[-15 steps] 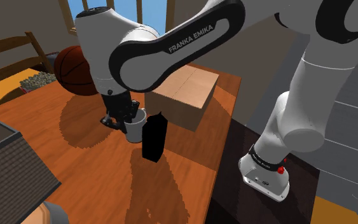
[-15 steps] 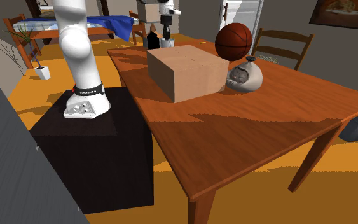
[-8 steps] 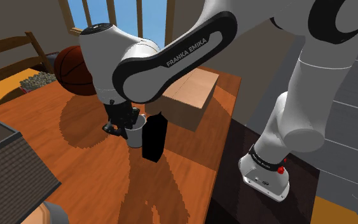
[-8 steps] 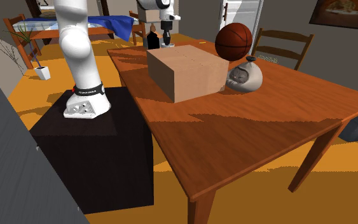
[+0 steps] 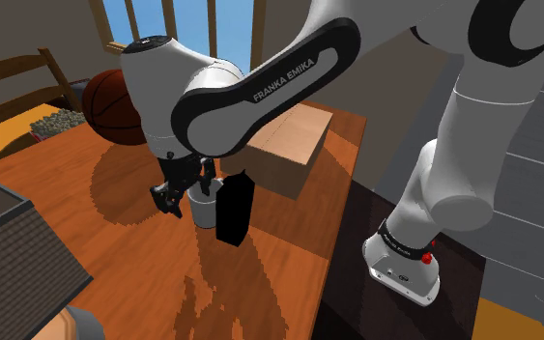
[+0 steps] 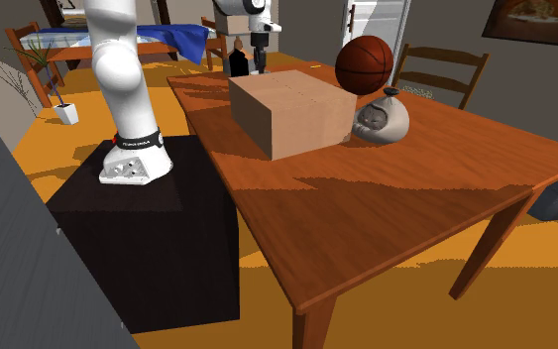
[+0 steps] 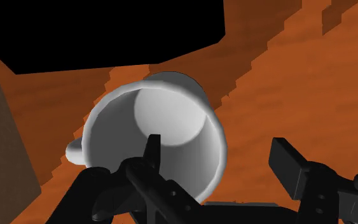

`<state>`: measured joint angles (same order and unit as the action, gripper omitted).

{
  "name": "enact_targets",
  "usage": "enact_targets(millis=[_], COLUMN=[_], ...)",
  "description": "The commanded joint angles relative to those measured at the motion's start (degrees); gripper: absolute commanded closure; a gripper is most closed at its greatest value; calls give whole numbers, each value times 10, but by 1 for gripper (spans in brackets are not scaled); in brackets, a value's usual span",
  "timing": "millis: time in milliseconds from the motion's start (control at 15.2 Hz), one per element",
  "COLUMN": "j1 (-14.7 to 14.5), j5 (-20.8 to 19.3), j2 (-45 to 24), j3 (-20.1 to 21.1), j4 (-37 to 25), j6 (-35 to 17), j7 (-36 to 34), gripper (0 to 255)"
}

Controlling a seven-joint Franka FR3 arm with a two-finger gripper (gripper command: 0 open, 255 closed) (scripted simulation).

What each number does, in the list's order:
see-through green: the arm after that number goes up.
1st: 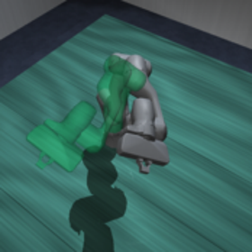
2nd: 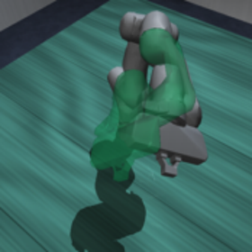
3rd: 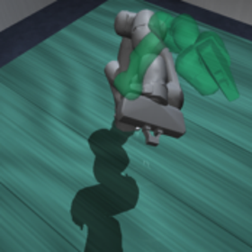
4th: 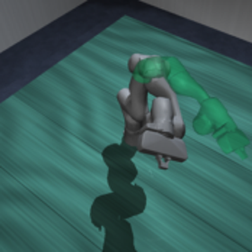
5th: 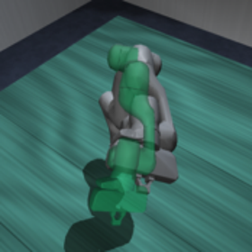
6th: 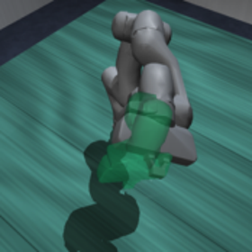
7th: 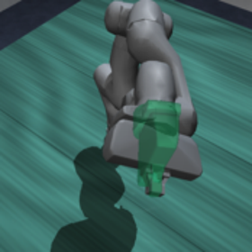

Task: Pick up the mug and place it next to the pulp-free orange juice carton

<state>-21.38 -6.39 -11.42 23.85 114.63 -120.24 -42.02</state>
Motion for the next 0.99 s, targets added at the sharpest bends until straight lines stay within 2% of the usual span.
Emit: enact_targets(millis=[0,132,396,924], j1=[0,0,2,2], j5=[0,0,14,14], j2=[0,0,25,25], j3=[0,0,4,4], j4=[0,0,-46,-46], j6=[0,0,68,68], j7=[0,0,10,10], gripper=[0,0,0,0])
